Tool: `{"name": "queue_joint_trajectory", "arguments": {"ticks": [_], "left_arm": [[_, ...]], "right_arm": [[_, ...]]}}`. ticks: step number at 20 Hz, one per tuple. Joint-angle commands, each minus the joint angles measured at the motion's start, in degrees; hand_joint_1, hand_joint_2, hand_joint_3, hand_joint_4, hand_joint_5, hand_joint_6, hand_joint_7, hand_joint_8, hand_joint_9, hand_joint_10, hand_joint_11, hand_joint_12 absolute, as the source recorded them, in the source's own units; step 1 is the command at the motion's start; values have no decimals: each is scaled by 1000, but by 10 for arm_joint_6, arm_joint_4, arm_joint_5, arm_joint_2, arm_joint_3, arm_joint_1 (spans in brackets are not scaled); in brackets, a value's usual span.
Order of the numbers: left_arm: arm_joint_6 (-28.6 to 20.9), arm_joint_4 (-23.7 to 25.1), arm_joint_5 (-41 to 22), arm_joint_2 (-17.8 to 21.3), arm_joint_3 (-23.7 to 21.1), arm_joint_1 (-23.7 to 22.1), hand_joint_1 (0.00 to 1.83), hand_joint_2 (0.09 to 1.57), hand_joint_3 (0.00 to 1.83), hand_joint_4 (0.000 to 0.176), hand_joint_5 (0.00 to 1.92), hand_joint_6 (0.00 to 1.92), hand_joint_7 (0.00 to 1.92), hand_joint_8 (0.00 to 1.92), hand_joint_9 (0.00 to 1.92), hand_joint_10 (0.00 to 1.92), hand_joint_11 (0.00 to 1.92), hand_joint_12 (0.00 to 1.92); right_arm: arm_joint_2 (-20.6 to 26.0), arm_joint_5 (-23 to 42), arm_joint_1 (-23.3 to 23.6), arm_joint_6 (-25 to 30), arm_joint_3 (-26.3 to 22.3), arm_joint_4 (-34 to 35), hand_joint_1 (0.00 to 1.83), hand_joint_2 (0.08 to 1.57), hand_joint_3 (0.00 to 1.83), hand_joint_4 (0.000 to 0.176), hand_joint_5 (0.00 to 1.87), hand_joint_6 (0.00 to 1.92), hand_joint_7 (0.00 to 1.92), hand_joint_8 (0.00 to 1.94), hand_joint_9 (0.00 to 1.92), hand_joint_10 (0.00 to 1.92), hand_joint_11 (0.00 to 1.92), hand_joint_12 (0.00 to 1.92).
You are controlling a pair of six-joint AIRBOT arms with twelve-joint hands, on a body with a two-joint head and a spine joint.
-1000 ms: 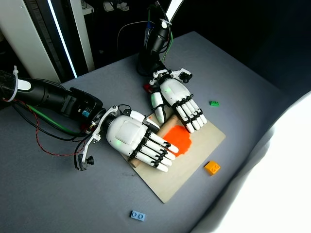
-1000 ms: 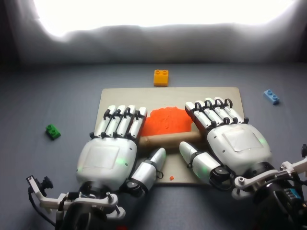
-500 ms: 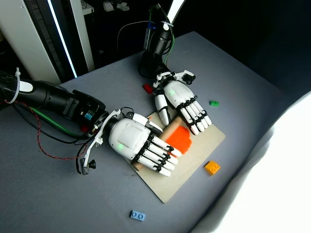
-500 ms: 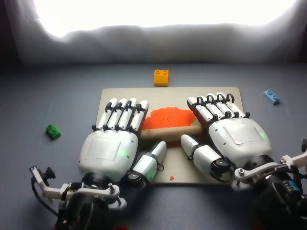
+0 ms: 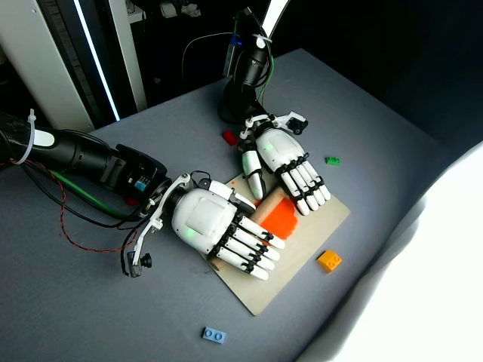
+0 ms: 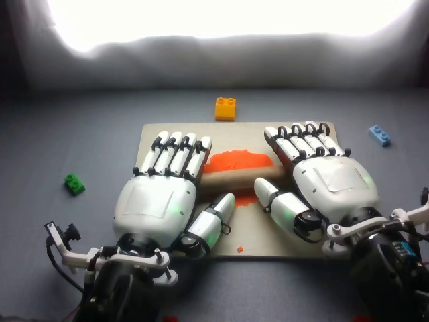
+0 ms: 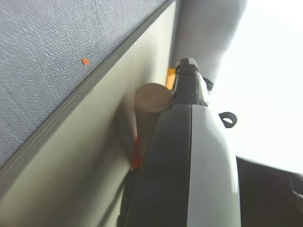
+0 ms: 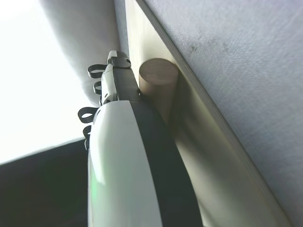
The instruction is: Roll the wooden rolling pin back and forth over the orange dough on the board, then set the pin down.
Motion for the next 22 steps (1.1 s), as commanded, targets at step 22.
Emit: {"name": "queue_joint_trajectory", "arguments": {"ticks": [22], "left_arm": [[-49,29,16,-1,57,-28,0,1471,2,0,47,2,32,1,2,0,0,0]], "right_arm": [[1,36,13,21,27,-14,0,1512,1,0,93,6,105,3,54,3,0,88]]}}
